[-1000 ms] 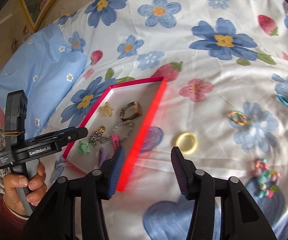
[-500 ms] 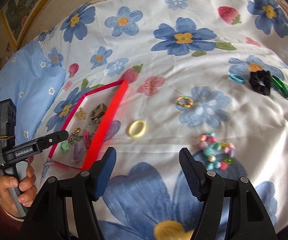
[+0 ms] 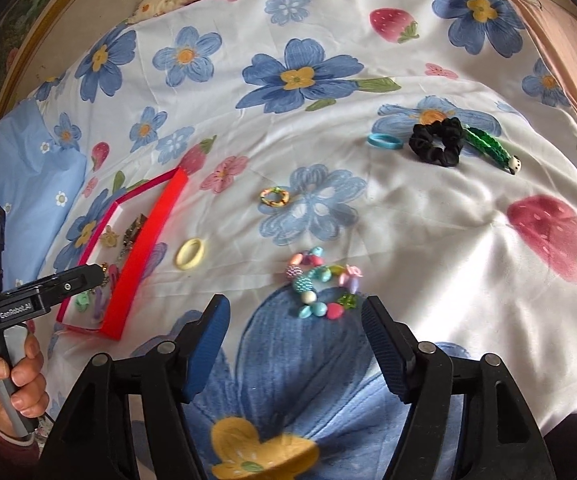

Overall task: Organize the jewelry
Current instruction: 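Grasp the yellow hair tie with the left tool while the right tool grasps the colorful beaded bracelet, then carry the yellow hair tie and beaded bracelet into the red box and open both tools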

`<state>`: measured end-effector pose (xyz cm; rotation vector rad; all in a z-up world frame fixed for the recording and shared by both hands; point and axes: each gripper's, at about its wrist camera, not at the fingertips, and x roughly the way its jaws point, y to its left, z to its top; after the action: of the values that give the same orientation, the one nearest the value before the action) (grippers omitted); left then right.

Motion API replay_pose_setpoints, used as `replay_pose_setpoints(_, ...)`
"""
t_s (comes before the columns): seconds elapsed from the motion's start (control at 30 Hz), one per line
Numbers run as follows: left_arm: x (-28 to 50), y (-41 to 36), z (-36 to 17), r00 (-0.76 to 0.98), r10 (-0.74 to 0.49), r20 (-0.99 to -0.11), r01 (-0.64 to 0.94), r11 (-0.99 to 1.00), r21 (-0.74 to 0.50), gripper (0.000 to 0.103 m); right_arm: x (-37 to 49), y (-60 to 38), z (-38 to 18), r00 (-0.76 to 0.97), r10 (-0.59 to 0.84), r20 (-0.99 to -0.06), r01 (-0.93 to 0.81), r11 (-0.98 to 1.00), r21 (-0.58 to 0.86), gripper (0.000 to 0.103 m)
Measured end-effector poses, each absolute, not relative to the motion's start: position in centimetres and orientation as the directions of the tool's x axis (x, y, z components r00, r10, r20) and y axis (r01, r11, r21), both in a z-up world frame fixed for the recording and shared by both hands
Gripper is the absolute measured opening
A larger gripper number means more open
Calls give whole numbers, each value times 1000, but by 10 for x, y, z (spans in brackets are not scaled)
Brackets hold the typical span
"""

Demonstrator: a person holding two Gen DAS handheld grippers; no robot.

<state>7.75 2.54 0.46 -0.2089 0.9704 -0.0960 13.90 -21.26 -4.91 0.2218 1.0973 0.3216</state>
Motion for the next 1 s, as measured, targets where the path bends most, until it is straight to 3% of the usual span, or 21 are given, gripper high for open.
replay_pose_setpoints(0.63,169,-33,-52,451,-120,-885,71,993,-98,73,166,-204,-86,350,335,-875,-195,940,282,70)
replay_pose_setpoints(0.67,171,-35,-54,449,-115,-886,76,993,-91,68,165,-203,-86,358,323,-876,-200,943,266,68)
replay_pose_setpoints(0.7,173,-38,-58,446,-110,-888,85,993,-80,63,164,-202,-86,363,310,-879,-204,946,250,60)
replay_pose_setpoints(0.73,175,-40,-62,439,-112,-892,95,992,-77,48,164,-202,-87,367,296,-882,-205,951,233,48)
replay_pose_setpoints(0.8,175,-43,-64,446,-116,-887,114,991,-73,37,164,-206,-88,372,285,-883,-195,954,226,34)
replay_pose_setpoints(0.87,175,-46,-64,448,-130,-884,134,988,-77,10,165,-210,-88,375,281,-884,-184,957,226,22)
replay_pose_setpoints(0.9,176,-46,-64,448,-138,-884,139,987,-84,6,165,-211,-88,375,281,-883,-178,957,229,15)
replay_pose_setpoints(1.0,171,-44,-60,458,-156,-875,145,984,-100,6,165,-214,-85,380,305,-873,-168,951,259,14)
